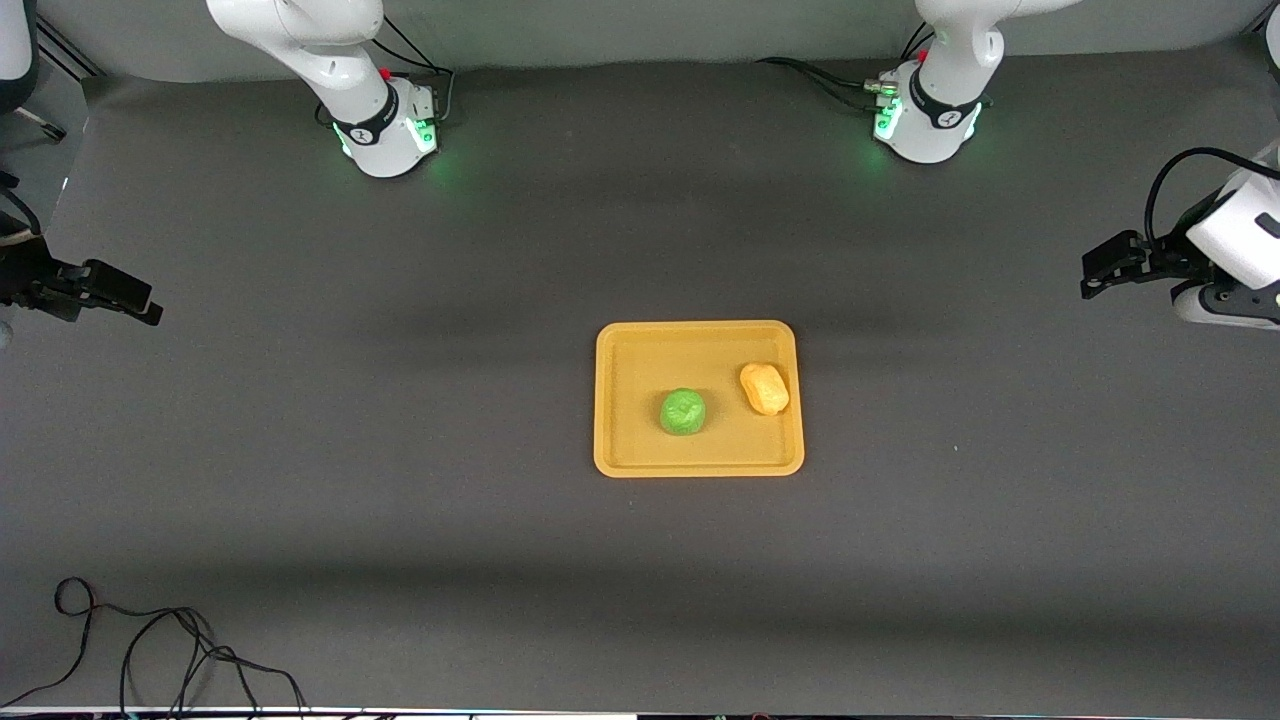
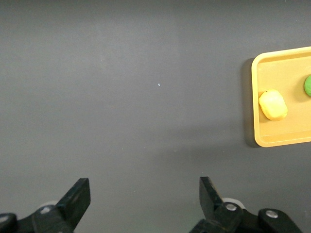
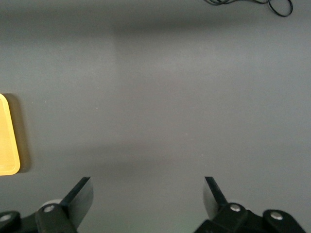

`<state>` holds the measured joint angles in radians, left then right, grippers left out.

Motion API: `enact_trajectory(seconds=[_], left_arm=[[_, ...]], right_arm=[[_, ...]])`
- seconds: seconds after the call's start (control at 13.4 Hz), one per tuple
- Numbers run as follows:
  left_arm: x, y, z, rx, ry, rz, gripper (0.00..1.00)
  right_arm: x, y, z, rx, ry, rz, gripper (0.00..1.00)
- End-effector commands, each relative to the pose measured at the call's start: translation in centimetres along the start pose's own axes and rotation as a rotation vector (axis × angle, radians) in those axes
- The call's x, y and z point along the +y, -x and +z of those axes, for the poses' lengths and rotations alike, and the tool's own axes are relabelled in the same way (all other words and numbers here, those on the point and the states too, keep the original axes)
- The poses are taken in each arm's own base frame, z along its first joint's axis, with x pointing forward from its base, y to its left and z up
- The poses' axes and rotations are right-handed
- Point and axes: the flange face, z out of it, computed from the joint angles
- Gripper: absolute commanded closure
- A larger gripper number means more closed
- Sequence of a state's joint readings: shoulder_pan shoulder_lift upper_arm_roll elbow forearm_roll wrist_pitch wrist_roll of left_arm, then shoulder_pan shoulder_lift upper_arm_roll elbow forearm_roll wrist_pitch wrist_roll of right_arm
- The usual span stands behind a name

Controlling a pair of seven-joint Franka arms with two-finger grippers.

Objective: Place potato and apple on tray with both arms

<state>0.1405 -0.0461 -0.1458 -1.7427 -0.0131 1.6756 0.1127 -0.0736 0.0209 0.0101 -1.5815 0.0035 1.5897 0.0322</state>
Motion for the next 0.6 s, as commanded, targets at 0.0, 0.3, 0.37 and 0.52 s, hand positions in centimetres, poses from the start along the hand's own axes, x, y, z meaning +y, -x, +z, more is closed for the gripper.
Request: enact_trajectory(seconds=[0.0, 0.3, 0.37, 0.52], left_arm=[[-0.04, 0.27, -0.76, 0.002, 0.009, 0.013, 0.0], [-0.07, 0.19, -0.78, 0.005, 0.007, 0.013, 0.0], [-0.09, 0.1, -0.74, 0.008, 0.007, 0.013, 0.0], [-0.13, 0.0, -0.6, 0.008, 0.006, 0.013, 0.0]], right_arm=[[-0.16, 1.15, -0.76, -0.01, 0.002, -0.025, 0.0], [-0.21, 1.16, -0.82, -0.01, 0.006, -0.027, 0.0], [-0.21, 1.16, -0.82, -0.01, 0.006, -0.027, 0.0], [-0.16, 1.12, -0.67, -0.013, 0.003, -0.024, 0.0]])
